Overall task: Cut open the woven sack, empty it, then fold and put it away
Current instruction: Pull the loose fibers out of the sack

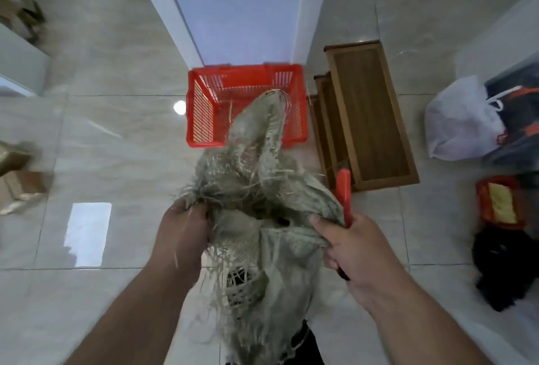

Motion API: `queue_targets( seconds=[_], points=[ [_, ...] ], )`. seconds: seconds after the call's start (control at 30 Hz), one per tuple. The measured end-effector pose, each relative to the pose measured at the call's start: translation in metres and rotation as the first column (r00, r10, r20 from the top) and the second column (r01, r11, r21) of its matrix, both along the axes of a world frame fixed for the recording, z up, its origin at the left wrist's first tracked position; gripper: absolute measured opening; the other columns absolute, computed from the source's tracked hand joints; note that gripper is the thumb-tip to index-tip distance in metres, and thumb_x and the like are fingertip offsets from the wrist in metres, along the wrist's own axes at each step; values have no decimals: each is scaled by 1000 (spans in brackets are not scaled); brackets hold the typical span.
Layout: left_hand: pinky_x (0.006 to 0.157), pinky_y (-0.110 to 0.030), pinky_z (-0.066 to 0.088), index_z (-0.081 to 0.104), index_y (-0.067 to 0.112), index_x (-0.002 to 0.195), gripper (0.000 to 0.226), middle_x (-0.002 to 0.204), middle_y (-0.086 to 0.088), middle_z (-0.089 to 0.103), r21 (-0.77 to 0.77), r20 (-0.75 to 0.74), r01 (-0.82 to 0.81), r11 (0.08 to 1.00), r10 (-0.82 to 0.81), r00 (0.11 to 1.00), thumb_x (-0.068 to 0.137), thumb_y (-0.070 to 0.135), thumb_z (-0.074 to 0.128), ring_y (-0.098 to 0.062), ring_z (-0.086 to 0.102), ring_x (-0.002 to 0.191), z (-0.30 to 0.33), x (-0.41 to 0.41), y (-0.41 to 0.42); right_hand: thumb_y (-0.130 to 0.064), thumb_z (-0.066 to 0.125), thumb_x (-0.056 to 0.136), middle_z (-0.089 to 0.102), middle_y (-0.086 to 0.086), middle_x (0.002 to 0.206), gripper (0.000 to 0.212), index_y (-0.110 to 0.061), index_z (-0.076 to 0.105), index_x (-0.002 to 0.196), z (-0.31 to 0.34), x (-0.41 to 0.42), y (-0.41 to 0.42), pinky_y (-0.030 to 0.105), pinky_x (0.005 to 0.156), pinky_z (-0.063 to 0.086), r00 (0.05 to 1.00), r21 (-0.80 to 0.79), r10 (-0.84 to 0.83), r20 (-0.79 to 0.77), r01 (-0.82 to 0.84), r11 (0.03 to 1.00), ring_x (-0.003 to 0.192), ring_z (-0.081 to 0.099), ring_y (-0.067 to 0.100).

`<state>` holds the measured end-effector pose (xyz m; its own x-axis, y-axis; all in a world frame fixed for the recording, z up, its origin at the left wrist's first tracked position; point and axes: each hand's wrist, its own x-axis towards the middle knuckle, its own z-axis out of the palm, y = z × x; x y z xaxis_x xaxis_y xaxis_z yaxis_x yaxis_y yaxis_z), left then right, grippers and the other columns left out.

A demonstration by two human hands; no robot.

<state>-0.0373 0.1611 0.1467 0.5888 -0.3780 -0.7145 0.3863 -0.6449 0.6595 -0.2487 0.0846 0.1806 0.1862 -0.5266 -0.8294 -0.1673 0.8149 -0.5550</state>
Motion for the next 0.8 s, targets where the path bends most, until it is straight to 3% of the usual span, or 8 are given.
queue_targets(
  seconds=[0.1,0.27,0.37,0.47,0.57,0.67,0.73,0.8],
  points=[
    [56,-21,57,72,5,103,20,81,-12,78,31,34,69,997,-71,997,103,4,52,-13,75,65,-13,2,14,-18,78,93,66,-12,58,8,-20,71,90,-13,-10,0,15,43,42,985,-86,26,-171,-41,995,43,57,-2],
    [63,-39,42,69,1,93,17,74,-17,65,36,-12,175,984,-175,985,96,14,59,-24,55,68,-19,-2,16,-50,82,81,61,-12,110,54,-36,56,126,17,-20,-4,31,78,46,795,-263,160,-586,-373,890,99,61,11],
    [56,-32,45,78,14,91,22,71,-17,69,11,-65,206,978,-205,977,101,11,58,-20,58,60,-13,-8,12,-66,79,74,55,-20,113,61,-42,49,121,29,4,-22,22,73,43,810,-334,217,-545,-447,830,96,56,0],
    [75,-51,54,78,17,99,22,100,-29,74,-52,-137,279,959,-284,949,105,13,57,-36,69,81,-7,-12,15,-74,83,65,65,-13,119,81,-28,59,127,8,37,-36,33,88,54,836,-181,343,-429,-452,873,106,63,9],
    [83,-54,56,75,16,101,17,106,-30,72,-17,-136,407,913,-405,904,104,14,58,-43,70,86,-5,-11,21,-38,90,78,80,-6,100,33,-26,75,105,-23,55,-37,45,94,61,940,-155,203,-273,-251,955,95,75,16],
    [100,-50,55,76,32,104,15,100,-3,80,118,-168,598,793,-577,799,93,22,73,-27,74,99,1,9,29,-26,79,90,80,2,97,10,-25,75,99,-34,53,-34,50,90,63,953,-241,77,-293,-151,959,91,75,23],
    [103,-45,51,65,38,126,49,120,5,75,152,-169,683,715,-662,731,81,37,85,-21,67,115,18,21,23,-32,77,92,79,7,102,14,-23,74,103,-35,46,-32,53,90,62,952,-270,61,-299,-146,952,94,75,27],
    [96,-37,46,46,39,146,76,142,6,58,210,100,648,732,-676,730,80,47,83,-16,56,125,40,21,1,-38,76,92,79,10,104,20,-23,74,105,-31,42,-30,54,91,62,952,-304,113,-284,-201,931,96,75,29]
  ],
)
